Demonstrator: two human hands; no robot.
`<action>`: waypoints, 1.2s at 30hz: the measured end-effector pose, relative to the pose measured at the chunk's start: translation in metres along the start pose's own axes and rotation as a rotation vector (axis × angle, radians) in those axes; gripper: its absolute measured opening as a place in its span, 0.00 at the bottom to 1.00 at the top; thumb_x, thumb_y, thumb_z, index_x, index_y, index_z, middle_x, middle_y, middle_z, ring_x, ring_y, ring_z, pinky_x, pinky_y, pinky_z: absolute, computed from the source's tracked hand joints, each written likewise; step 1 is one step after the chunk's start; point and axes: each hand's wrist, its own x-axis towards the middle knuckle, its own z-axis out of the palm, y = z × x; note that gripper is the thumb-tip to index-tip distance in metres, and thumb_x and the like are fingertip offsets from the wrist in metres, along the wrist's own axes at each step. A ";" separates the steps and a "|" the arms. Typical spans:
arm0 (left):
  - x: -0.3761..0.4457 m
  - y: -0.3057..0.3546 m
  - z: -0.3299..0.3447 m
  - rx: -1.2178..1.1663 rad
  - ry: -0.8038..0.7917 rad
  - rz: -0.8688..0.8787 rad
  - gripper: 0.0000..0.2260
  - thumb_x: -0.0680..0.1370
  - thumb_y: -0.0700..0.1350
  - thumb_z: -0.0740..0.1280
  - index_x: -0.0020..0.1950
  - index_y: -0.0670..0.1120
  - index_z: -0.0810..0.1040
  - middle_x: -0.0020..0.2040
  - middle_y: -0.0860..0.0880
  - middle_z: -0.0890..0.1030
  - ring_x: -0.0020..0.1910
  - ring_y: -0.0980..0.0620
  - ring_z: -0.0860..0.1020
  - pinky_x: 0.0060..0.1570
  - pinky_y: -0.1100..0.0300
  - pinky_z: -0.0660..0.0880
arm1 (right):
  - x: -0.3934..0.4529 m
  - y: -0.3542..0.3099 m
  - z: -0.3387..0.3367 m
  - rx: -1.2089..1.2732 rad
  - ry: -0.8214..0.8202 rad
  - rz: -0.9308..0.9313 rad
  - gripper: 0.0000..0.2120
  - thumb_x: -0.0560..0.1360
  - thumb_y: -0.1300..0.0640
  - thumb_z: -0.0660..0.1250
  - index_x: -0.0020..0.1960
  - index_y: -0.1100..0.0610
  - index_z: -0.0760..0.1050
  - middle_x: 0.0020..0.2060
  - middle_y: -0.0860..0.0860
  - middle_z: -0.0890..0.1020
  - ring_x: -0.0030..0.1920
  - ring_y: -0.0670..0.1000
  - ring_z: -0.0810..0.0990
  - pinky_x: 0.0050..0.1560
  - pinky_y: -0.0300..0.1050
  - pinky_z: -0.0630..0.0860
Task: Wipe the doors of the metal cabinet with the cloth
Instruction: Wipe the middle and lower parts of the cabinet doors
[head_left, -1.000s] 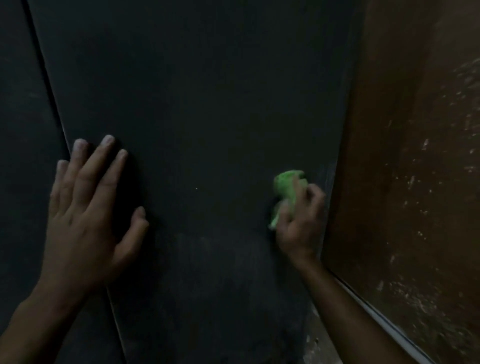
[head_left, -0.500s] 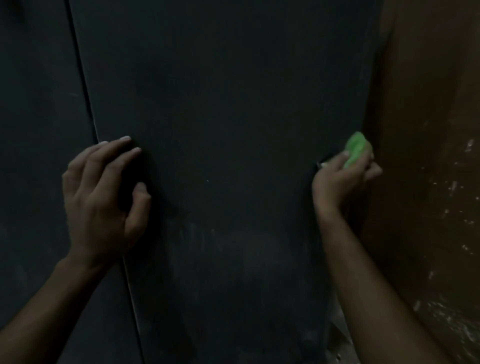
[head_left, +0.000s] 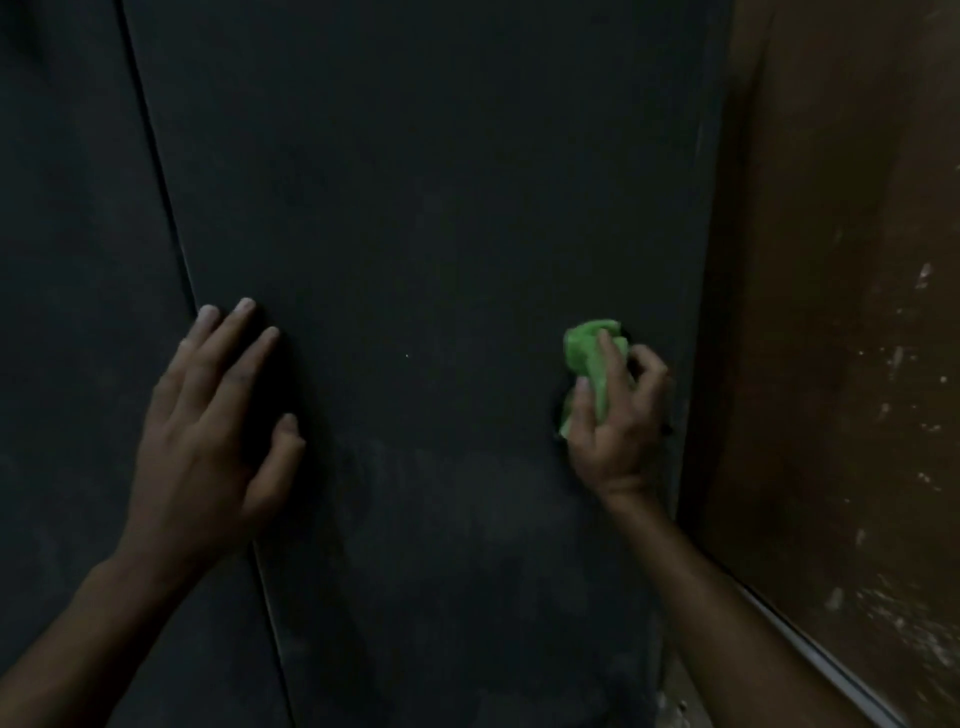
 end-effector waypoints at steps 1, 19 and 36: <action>-0.003 -0.001 -0.001 0.008 -0.022 0.005 0.28 0.77 0.48 0.62 0.74 0.36 0.69 0.79 0.40 0.63 0.81 0.41 0.57 0.78 0.42 0.58 | -0.002 0.011 -0.006 -0.015 0.004 0.074 0.22 0.79 0.54 0.62 0.71 0.61 0.72 0.59 0.66 0.73 0.58 0.64 0.74 0.60 0.54 0.71; -0.008 0.004 -0.007 -0.039 -0.081 -0.028 0.30 0.77 0.48 0.62 0.76 0.36 0.66 0.80 0.41 0.62 0.81 0.43 0.55 0.78 0.42 0.58 | 0.009 -0.013 0.006 -0.015 0.156 0.587 0.24 0.80 0.50 0.59 0.73 0.59 0.68 0.62 0.65 0.70 0.62 0.65 0.71 0.63 0.51 0.66; -0.031 -0.014 -0.011 0.065 -0.018 -0.049 0.27 0.76 0.42 0.61 0.75 0.36 0.68 0.78 0.39 0.64 0.80 0.40 0.58 0.79 0.44 0.52 | -0.057 -0.137 0.027 0.064 -0.273 -0.388 0.25 0.75 0.49 0.64 0.73 0.48 0.69 0.62 0.58 0.68 0.52 0.60 0.70 0.51 0.54 0.71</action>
